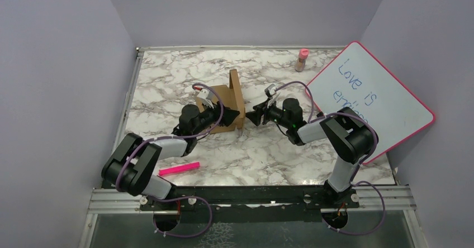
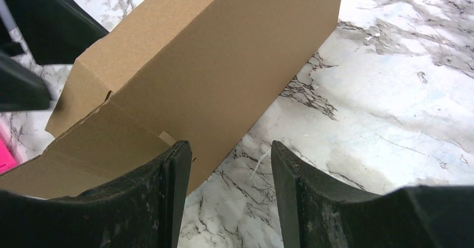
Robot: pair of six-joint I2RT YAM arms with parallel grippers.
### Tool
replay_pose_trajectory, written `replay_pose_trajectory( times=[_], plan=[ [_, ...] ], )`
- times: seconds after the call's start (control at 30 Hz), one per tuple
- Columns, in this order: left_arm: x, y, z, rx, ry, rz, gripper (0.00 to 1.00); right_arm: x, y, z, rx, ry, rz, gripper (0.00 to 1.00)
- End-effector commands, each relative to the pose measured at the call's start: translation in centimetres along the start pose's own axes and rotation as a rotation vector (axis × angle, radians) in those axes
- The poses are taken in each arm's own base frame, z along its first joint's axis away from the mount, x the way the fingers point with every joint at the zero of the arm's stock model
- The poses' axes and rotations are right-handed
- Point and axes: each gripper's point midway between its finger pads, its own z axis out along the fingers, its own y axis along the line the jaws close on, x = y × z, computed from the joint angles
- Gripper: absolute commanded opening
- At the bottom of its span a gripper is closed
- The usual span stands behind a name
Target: Fold the paper box
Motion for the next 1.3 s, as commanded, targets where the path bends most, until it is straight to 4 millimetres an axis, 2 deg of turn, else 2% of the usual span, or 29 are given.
replay_pose_trajectory(
  times=[0.0, 0.23, 0.4, 0.5, 0.57, 0.67, 0.8, 0.9, 1.13, 1.27],
  plan=[
    [0.8, -0.1, 1.3, 0.041, 0.036, 0.029, 0.57, 0.2, 0.8, 0.0, -0.04, 0.007, -0.008, 0.59],
    [1.2, 1.6, 2.4, 0.0, 0.035, 0.1, 0.45, 0.4, 1.2, -0.1, -0.064, 0.018, -0.011, 0.59],
    [1.3, 2.6, 3.0, -0.028, 0.036, 0.138, 0.41, 0.5, 1.4, -0.5, -0.064, 0.016, -0.014, 0.59],
    [1.2, 2.7, 3.1, -0.031, 0.034, 0.146, 0.45, 0.5, 1.3, -0.9, -0.051, 0.014, -0.016, 0.59],
    [1.0, 2.4, 2.7, -0.029, 0.028, 0.135, 0.54, 0.5, 1.2, -1.3, -0.037, 0.016, -0.014, 0.6],
    [1.1, 3.1, 1.5, -0.093, 0.027, 0.1, 0.65, 0.8, 1.5, -2.1, -0.031, 0.021, 0.003, 0.6],
    [2.0, 4.6, 0.1, -0.165, 0.043, 0.053, 0.66, 1.3, 2.2, -2.8, -0.054, 0.03, 0.03, 0.6],
    [3.2, 6.4, -0.6, -0.249, 0.068, 0.021, 0.66, 1.7, 2.9, -3.1, -0.082, 0.035, 0.057, 0.6],
    [5.9, 9.9, -0.5, -0.388, 0.156, -0.02, 0.65, 1.8, 3.6, -3.1, -0.088, 0.012, 0.076, 0.59],
    [7.7, 10.8, -0.5, -0.416, 0.203, -0.064, 0.63, 1.7, 4.1, -2.4, -0.081, 0.002, 0.072, 0.6]
  ],
)
